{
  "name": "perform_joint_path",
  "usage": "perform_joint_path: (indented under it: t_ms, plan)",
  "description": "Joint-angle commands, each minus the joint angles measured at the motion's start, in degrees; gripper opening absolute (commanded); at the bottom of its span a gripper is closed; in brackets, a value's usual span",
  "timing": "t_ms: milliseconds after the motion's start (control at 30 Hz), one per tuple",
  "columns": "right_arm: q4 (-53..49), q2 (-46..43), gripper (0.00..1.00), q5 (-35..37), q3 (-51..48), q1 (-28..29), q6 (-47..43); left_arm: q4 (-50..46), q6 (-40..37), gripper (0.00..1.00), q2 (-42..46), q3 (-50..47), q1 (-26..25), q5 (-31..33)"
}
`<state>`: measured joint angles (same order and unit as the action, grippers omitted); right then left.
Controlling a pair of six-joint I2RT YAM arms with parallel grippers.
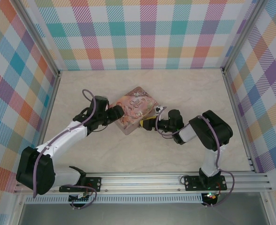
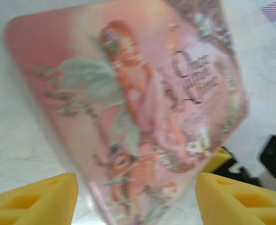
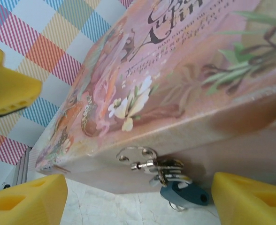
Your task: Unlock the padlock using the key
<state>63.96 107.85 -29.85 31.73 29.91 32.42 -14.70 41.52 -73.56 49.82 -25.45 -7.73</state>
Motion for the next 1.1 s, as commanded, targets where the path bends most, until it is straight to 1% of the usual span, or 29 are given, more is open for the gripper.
perform_joint_path:
  t_ms: [0,67,133,267,400,600,1067]
  plan:
    - [0.86,1.31,0.81,-2.81,1.63,-0.35,0.81,1.22,-2.91,0.65,-3.91,4.87,-0.50,-6.95]
    - [1.72,2.23,0.81,-3.78,2.19,-0.38,1.26,1.34,-3.19,0.64,-6.90,7.73,-0.63,-10.54]
    - [2.34,3.24,0.81,-4.30,2.62,-0.42,1.74,1.30,-3.49,0.63,-9.42,10.13,-0.98,-12.80]
    - [3.21,4.73,0.81,-5.23,3.25,-0.37,3.13,1.96,-3.09,0.62,-13.03,12.14,-1.73,-13.40]
    - [2.89,4.91,0.77,-7.00,4.05,-0.38,3.94,4.11,-2.03,0.61,-16.45,12.14,-2.12,-15.35]
    - [4.16,4.56,0.73,-7.79,3.39,-0.38,3.93,4.68,-1.79,0.60,-19.70,11.26,-2.67,-14.38]
    - [7.52,4.33,0.57,-7.51,1.29,-0.39,3.44,4.24,-1.81,0.60,-20.19,10.31,-2.68,-12.75]
